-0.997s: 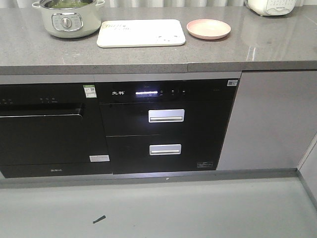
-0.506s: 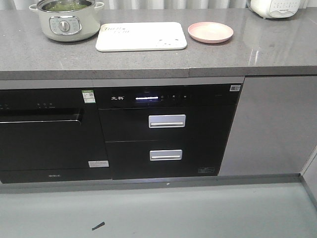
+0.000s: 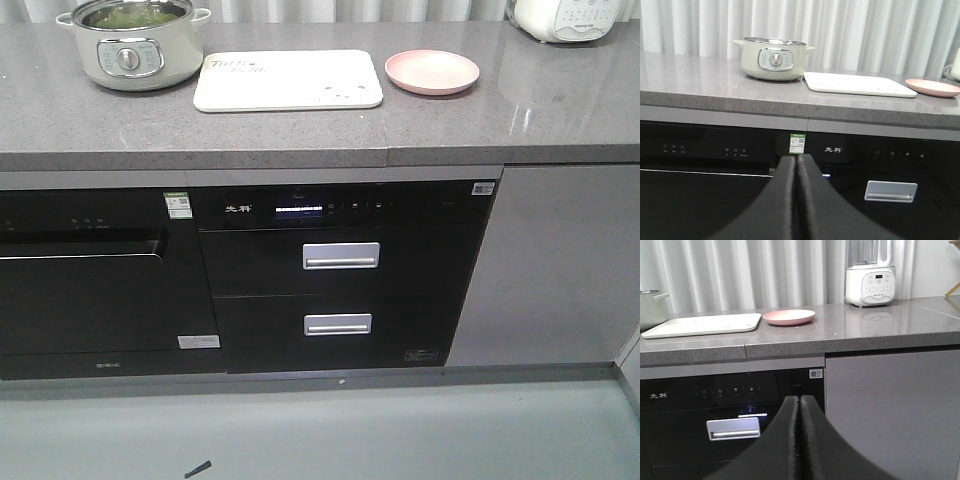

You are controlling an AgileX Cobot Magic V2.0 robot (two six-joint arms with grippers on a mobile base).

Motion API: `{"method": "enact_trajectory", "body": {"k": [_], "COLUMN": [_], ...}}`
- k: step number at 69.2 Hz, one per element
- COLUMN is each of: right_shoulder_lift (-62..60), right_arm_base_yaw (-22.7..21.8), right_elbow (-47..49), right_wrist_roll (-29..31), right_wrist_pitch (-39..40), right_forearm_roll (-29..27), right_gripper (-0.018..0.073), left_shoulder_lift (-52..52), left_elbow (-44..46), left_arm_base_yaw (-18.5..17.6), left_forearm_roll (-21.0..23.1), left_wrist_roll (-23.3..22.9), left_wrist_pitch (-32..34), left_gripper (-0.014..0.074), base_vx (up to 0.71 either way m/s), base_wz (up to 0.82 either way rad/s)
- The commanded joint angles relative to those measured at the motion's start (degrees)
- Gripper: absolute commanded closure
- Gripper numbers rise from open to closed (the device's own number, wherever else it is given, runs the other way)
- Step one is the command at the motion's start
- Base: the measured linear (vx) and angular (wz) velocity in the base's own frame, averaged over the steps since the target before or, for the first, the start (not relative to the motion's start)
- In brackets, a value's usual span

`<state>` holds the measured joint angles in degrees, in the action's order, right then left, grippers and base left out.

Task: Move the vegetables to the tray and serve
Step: 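Drive closer and align the base in front of the white tray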

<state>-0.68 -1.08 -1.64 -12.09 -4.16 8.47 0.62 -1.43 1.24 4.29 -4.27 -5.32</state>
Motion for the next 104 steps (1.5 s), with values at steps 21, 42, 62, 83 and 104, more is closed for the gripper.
{"method": "enact_trajectory", "body": {"k": [21, 42, 62, 83, 104], "right_shoulder_lift": [-0.1, -0.1, -0.1, -0.1, -0.1], "right_arm_base_yaw": [-0.3, -0.3, -0.3, -0.3, -0.3], "right_elbow": [-0.4, -0.4, -0.4, -0.4, -0.4], "right_wrist_roll": [0.3, 0.3, 0.3, 0.3, 0.3], "right_wrist_pitch": [4.5, 4.5, 4.5, 4.5, 4.5], "right_forearm_roll": [0.5, 0.5, 0.5, 0.5, 0.5], "right_gripper": [0.056, 0.056, 0.056, 0.056, 0.056], "left_shoulder_lift": [0.9, 0.9, 0.9, 0.9, 0.9], "left_elbow": [-0.6, -0.6, -0.6, -0.6, -0.6], "left_arm_base_yaw": [-0.4, -0.4, -0.4, -0.4, -0.4], "left_forearm_roll": [0.4, 0.4, 0.4, 0.4, 0.4], "left_wrist_roll": [0.0, 0.0, 0.0, 0.0, 0.0], "left_wrist_pitch": [4.0, 4.0, 4.0, 4.0, 4.0], "left_gripper": [0.0603, 0.0603, 0.0603, 0.0603, 0.0603], "base_vx": [0.07, 0.07, 0.07, 0.07, 0.07], "base_wz": [0.01, 0.01, 0.01, 0.0, -0.02]}}
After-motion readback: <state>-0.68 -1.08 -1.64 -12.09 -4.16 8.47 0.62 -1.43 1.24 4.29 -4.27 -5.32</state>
